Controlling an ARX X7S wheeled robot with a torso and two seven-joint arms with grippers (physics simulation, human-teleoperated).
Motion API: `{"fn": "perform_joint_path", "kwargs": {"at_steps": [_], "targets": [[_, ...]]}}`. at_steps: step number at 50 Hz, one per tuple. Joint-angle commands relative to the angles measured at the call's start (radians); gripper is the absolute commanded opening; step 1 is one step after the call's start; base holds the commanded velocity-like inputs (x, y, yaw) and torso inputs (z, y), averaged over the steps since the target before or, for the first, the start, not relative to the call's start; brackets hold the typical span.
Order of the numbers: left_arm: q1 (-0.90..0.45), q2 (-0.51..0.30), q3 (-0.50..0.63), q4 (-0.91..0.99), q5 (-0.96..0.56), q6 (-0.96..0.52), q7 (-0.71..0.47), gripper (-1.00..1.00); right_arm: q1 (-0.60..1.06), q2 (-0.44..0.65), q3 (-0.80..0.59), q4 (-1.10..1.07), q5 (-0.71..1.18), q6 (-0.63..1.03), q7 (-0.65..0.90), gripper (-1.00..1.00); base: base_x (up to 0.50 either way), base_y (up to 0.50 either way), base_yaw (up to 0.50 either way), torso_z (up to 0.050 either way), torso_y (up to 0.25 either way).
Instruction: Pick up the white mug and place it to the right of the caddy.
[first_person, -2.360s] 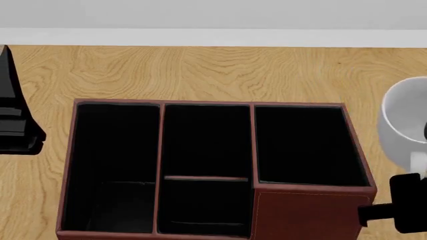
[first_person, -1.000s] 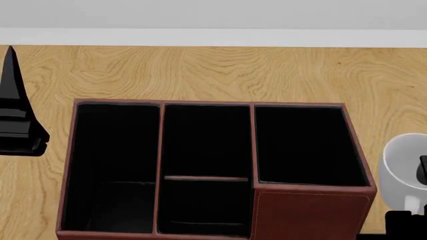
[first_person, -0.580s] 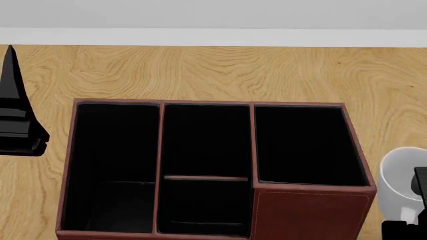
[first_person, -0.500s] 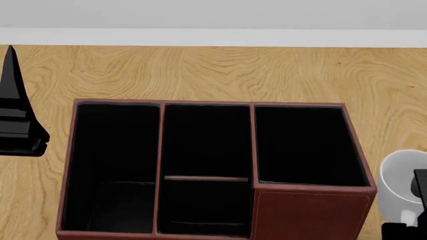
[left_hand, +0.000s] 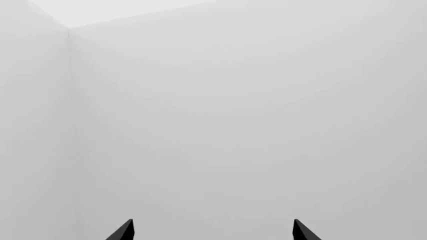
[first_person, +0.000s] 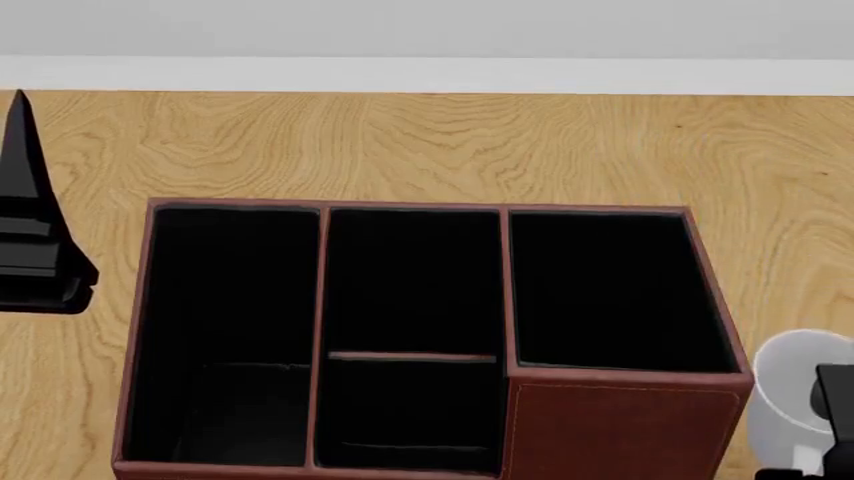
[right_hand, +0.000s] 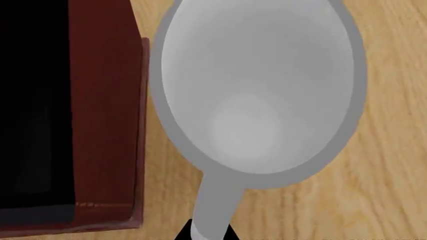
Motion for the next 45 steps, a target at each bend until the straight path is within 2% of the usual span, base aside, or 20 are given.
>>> {"fn": "perform_joint_path", "kwargs": {"at_steps": [1, 45], "targets": [[0.001, -0.004, -0.005, 0.007, -0.005, 0.001, -0.005, 1.0, -0.002, -0.026, -0.006, 0.046, -0.058, -0.013, -0.036, -1.0, 0.0, 0.0, 0.0, 0.0, 0.0], [-0.019, -0.003, 0.006, 0.032, -0.024, -0.016, -0.026, 1.0, -0.051, -0.106, -0.056, 0.203, -0.14, -0.081, -0.139, -1.0, 0.0, 0.0, 0.0, 0.0, 0.0]]}}
